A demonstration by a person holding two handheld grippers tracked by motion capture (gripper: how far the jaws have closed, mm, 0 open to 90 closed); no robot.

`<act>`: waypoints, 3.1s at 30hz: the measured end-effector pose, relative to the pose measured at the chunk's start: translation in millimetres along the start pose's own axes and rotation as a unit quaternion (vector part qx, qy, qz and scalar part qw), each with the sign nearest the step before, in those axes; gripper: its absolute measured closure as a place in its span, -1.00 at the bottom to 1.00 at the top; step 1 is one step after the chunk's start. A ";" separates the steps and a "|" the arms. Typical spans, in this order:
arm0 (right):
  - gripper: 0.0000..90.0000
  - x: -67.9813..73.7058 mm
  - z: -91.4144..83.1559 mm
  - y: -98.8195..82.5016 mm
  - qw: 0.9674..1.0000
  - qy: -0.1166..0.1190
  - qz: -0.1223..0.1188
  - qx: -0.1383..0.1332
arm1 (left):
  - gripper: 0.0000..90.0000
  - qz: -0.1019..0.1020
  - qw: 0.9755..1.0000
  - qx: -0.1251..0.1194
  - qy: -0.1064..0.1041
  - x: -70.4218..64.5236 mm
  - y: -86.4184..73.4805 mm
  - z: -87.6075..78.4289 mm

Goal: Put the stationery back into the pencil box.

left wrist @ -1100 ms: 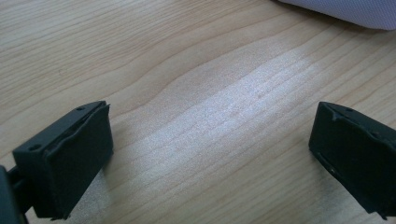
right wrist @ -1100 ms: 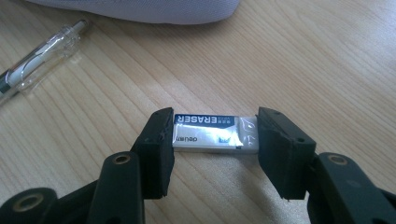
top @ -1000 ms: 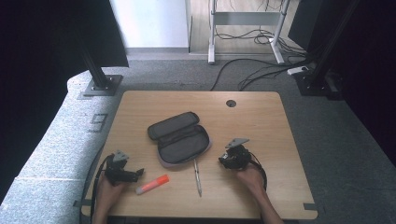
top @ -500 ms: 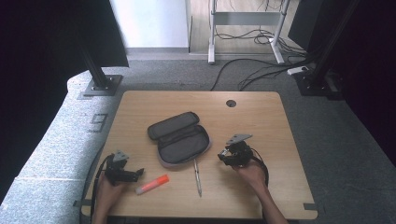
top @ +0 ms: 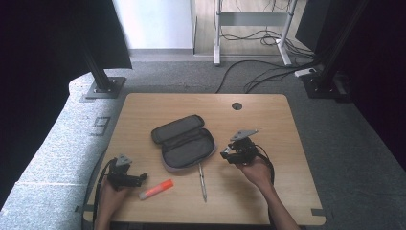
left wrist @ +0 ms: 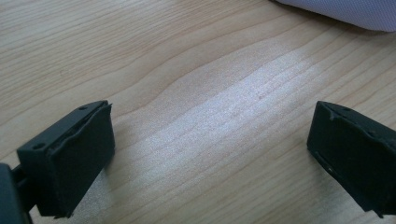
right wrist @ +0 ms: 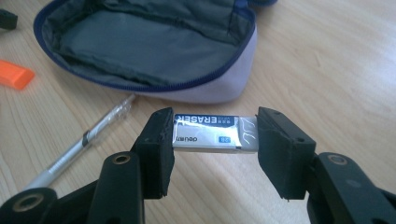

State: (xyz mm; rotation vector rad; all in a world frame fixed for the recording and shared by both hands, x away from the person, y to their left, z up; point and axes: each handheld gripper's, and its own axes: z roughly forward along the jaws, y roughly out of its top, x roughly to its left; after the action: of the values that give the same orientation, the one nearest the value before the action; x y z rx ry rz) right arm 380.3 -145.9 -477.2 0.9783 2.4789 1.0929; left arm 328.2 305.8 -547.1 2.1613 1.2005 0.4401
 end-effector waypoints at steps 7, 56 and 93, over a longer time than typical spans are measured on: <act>0.05 2.2 1.6 16.6 1.000 -0.005 -0.012 -0.005 | -0.98 0.000 1.000 0.000 0.000 0.0 0.0 0.0; 0.05 27.5 86.2 68.2 0.999 0.001 -0.053 0.011 | -0.96 -0.001 1.000 -0.002 0.002 0.2 -0.1 -0.2; -0.24 38.3 108.9 58.0 0.997 0.008 -0.067 0.039 | -0.96 -0.002 1.000 -0.002 0.002 0.3 0.1 0.0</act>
State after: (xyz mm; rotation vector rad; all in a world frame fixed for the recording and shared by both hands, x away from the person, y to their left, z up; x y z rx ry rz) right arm 431.5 -31.3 -508.1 0.8131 2.5744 0.9726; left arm 328.4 306.0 -547.0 2.1555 1.2054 0.4449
